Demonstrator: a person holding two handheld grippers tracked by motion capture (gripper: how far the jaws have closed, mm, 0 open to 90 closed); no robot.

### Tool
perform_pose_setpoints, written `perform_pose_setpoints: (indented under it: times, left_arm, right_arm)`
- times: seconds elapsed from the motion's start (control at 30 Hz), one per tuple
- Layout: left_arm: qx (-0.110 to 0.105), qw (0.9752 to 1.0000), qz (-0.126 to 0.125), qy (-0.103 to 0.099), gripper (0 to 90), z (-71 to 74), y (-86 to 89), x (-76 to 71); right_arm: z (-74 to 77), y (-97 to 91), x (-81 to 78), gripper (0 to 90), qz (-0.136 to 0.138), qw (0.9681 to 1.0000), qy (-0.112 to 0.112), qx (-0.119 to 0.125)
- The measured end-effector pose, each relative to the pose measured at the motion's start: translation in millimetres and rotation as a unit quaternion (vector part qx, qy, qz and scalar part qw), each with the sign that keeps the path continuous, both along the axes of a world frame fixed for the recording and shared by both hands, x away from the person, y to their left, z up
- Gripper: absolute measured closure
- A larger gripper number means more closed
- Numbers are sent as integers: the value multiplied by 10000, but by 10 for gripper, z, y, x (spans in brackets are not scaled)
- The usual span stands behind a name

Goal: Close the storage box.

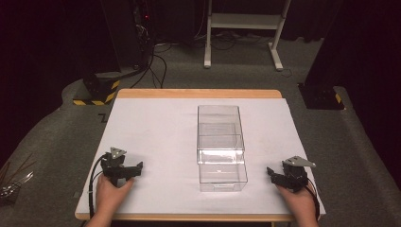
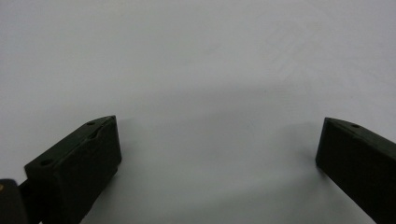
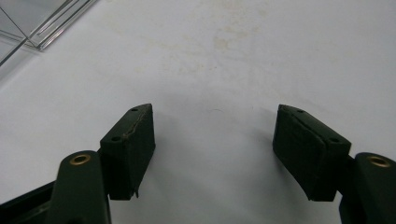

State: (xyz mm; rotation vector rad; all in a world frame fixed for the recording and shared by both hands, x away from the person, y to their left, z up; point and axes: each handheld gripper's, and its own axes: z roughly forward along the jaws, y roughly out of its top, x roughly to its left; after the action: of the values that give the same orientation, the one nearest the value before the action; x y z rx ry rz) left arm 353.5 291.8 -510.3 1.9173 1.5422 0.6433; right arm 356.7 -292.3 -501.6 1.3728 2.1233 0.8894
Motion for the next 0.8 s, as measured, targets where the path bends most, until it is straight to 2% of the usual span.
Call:
perform_pose_setpoints:
  times: [0.37, 0.6, 0.8]
  left_arm:
    - [5, 10000, 4, -6, 3, -1, 0, -2]
    - [3, 10000, 1, -8, 3, -1, -1, -2]
    - [6, 10000, 7, -10, 3, -2, -2, -2]
  right_arm:
    - [2, -17, 0, 328, -70, 9999, -13, 79]
    - [3, 2, 2, 255, -50, 10000, 14, -4]
    - [7, 11, 12, 242, -61, 10000, 53, -45]
